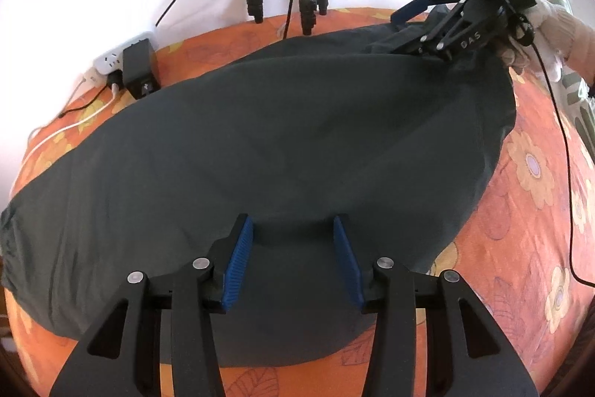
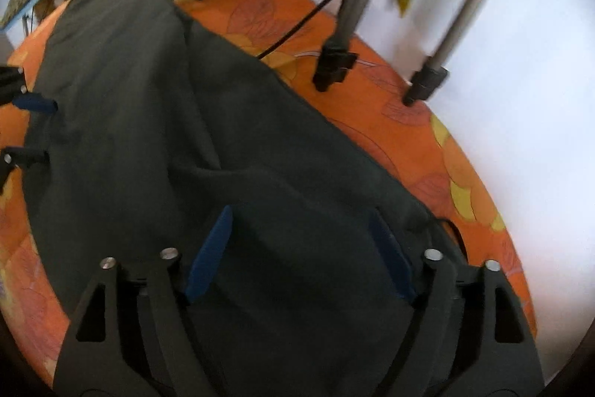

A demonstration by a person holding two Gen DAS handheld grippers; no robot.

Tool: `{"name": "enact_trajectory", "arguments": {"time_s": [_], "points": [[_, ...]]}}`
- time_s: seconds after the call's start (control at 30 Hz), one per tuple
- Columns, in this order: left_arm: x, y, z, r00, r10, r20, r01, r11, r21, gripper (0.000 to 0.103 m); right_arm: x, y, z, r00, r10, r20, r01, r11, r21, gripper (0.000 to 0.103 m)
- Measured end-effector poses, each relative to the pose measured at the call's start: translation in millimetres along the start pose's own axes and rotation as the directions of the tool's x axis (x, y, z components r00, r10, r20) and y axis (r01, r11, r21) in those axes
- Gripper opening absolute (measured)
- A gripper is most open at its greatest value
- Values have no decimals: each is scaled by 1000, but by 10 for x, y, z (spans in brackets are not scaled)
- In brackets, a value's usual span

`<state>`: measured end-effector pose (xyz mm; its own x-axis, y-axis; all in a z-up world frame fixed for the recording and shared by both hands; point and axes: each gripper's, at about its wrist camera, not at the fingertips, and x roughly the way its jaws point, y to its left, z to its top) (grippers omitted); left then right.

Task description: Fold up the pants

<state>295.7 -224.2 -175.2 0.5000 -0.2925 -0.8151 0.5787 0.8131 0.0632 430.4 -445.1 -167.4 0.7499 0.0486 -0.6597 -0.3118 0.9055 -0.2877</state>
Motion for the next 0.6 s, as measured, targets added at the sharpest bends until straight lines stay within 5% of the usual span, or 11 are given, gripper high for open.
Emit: {"name": "enact_trajectory", "arguments": {"time_s": [0.13,0.2,0.23,0.27,0.3,0.47,0.6], "points": [[10,55,16,1000,-2,-1,2,1000,-14,44,154,63,44,998,33,-52,-34,999,-22,81],[-1,84,24,1000,0,3,0,1000,-21,44,123,72,24,996,74,-40,-74,997,2,67],[-3,91,30,1000,1,4,-1,1000,-24,44,104,61,12,996,86,-36,-86,996,13,45],[-7,100,35,1000,3,5,-3,1000,-27,44,81,77,-10,997,73,-35,-72,997,20,12],[-8,103,39,1000,4,7,-3,1000,-29,44,61,68,-31,998,47,-38,-46,999,24,5],[-33,84,48,1000,12,20,-12,1000,-25,44,-183,33,-45,998,-55,36,53,998,45,4],[-61,85,64,999,-13,31,14,999,-45,44,-367,-218,100,975,-180,127,155,970,188,4]]}}
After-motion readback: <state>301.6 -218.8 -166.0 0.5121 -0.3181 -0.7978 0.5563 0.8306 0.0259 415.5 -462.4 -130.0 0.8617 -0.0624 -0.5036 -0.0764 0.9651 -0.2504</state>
